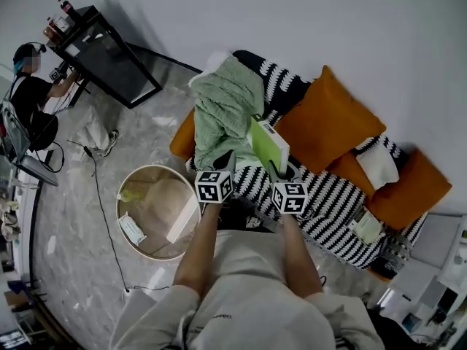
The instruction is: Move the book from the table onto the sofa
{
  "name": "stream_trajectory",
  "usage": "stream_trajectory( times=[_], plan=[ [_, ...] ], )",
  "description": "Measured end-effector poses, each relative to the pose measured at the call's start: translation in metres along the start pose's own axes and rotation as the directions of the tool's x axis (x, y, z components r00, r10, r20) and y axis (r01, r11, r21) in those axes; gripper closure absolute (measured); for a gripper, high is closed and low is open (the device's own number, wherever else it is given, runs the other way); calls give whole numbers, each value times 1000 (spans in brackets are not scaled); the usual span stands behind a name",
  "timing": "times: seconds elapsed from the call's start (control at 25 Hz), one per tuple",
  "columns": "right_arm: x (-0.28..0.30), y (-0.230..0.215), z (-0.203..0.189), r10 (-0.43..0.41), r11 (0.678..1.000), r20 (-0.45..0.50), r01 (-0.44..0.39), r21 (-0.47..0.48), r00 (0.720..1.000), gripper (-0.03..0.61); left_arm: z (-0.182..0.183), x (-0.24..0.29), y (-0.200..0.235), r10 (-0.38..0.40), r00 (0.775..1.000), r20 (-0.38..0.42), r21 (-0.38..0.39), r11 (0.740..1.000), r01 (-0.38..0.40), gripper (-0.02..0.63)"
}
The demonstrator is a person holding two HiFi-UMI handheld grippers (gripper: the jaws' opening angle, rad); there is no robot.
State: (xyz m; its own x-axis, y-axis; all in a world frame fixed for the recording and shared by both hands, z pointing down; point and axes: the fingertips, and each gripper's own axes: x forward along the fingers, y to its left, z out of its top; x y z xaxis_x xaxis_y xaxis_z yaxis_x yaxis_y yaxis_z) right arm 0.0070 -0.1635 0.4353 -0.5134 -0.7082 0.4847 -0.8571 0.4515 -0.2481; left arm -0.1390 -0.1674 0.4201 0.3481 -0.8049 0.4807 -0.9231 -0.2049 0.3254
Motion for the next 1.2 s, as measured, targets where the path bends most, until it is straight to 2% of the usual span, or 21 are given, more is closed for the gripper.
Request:
stream_trajectory(
  times=[0.24, 0.36, 0.64, 0.84, 1.2],
  plan=[
    [22, -7, -15, 4, 996, -44, 0, 84, 999, 442, -10, 20, 14, -25, 999, -43, -16, 1000, 24, 604],
    [32, -15, -24, -12, 991, -63, 21, 133, 998, 442, -13, 36, 19, -41, 996, -78, 5, 999, 42, 604],
    [52, -27, -75, 1, 969, -131, 31, 247, 991, 442, -43, 78, 19, -113, 980, -163, 17, 993, 118, 604],
    [77, -40, -100, 2, 936, -166, 57, 347, 986, 442, -62, 102, 25, -141, 964, -224, 43, 987, 155, 604],
    [120, -68, -123, 9, 847, -94, 42, 530, 996, 442, -120, 142, 50, -146, 934, -326, 47, 984, 171, 604]
  ],
)
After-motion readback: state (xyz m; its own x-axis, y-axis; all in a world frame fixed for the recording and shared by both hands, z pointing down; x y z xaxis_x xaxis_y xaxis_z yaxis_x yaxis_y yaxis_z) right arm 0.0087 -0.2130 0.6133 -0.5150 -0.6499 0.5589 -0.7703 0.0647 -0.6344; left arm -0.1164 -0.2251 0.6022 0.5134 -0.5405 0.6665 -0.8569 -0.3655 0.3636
